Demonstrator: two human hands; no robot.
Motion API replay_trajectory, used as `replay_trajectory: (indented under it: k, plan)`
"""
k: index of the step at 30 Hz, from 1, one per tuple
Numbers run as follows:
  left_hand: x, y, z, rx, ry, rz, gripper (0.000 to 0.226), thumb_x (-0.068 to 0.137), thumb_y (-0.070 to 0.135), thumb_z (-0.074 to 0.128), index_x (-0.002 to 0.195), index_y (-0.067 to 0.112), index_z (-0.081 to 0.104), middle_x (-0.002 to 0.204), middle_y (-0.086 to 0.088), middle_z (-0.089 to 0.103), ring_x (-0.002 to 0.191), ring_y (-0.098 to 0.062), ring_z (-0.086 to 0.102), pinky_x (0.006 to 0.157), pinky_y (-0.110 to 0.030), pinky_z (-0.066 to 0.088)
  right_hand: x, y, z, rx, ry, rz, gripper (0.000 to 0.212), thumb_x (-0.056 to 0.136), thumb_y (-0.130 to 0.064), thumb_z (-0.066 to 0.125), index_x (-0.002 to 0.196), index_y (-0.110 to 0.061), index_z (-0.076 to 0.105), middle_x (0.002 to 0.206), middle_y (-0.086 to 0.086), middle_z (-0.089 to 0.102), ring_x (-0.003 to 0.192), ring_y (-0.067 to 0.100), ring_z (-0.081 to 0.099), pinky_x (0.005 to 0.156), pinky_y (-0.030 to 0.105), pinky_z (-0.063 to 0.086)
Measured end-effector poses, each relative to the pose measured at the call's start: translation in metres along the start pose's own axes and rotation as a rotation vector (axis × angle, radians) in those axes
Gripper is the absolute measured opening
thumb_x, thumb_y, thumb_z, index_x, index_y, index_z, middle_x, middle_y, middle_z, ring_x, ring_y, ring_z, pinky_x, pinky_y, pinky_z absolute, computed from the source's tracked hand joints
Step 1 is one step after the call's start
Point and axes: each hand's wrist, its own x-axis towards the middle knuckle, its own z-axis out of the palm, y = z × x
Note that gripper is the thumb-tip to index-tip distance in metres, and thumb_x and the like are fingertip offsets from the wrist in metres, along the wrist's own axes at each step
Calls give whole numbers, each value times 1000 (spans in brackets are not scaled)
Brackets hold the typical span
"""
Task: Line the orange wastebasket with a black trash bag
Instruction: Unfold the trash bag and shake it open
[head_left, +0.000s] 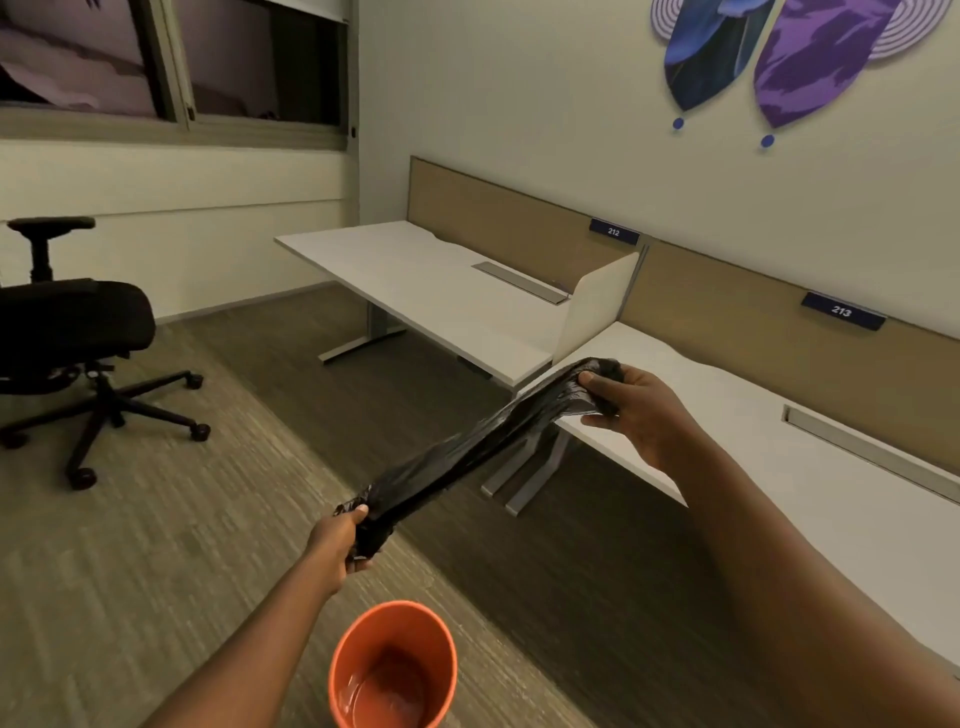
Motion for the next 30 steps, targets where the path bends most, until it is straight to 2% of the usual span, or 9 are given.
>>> replay_trajectory:
  k: [4, 8, 11, 15, 18, 21, 25, 27, 30]
  plan:
    - [6, -13, -3, 7, 49, -23, 33, 99, 24, 61, 122, 1, 58, 118, -24, 64, 98, -40, 62, 58, -42, 51, 4, -6, 3, -22, -31, -13, 37, 94, -13, 67, 128, 1, 61, 121, 27, 67, 103, 33, 65, 89, 42, 58]
    - [0, -22, -9, 242, 162, -22, 36, 92, 18, 67, 113, -11, 64, 88, -24, 68, 72, -33, 68, 54, -32, 51, 7, -12, 3, -51, -29, -23, 38, 94, -16, 69, 128, 0, 63, 117, 24, 68, 99, 30, 66, 81, 38, 58]
    - [-23, 7, 6, 587, 303, 234, 41, 87, 25, 73, 117, -1, 62, 112, -22, 68, 102, -39, 66, 81, -42, 55, 9, -18, 9, -124, -42, -35, 33, 93, -21, 70, 121, -3, 67, 102, 15, 73, 91, 27, 69, 70, 30, 57]
    - [-99, 86, 61, 496, -125, 763, 32, 87, 56, 64, 103, 27, 65, 101, 3, 70, 93, -17, 68, 78, -36, 59, 9, -27, 30, -256, -111, -71, 31, 92, -27, 71, 115, -6, 69, 90, 10, 72, 69, 13, 66, 57, 21, 53]
    - [-150, 125, 99, 528, -355, 994, 38, 81, 70, 61, 106, 42, 61, 98, 15, 67, 93, -2, 66, 77, -23, 56, 3, -34, 48, -301, -163, -92, 32, 89, -31, 74, 111, -8, 70, 89, 13, 72, 67, 14, 64, 57, 21, 53]
    - [-160, 137, 116, 492, -344, 1066, 25, 87, 46, 70, 107, 34, 62, 96, 12, 70, 91, -1, 68, 76, -22, 56, -3, -42, 53, -234, -269, -86, 43, 89, -27, 73, 124, -3, 65, 111, 21, 72, 89, 25, 66, 75, 31, 55]
    - [-152, 136, 115, 374, -401, 1010, 6, 92, 31, 70, 96, 26, 71, 88, 2, 76, 87, -9, 74, 81, -39, 63, -8, -43, 41, -272, -334, -103, 42, 92, -14, 69, 130, 2, 61, 121, 26, 67, 102, 33, 64, 95, 44, 53]
    - [-149, 136, 112, 365, -412, 996, 8, 93, 30, 68, 88, 27, 74, 86, 1, 77, 86, -12, 74, 81, -41, 63, -8, -42, 35, -348, -288, -136, 36, 92, -16, 69, 123, 3, 66, 111, 25, 70, 92, 28, 66, 83, 34, 58]
    - [-147, 138, 107, 371, -397, 984, 17, 96, 27, 64, 85, 29, 77, 82, 3, 77, 80, -11, 73, 76, -36, 61, -6, -41, 30, -489, -206, -191, 30, 92, -23, 70, 111, 0, 71, 83, 11, 70, 68, 12, 61, 56, 17, 47]
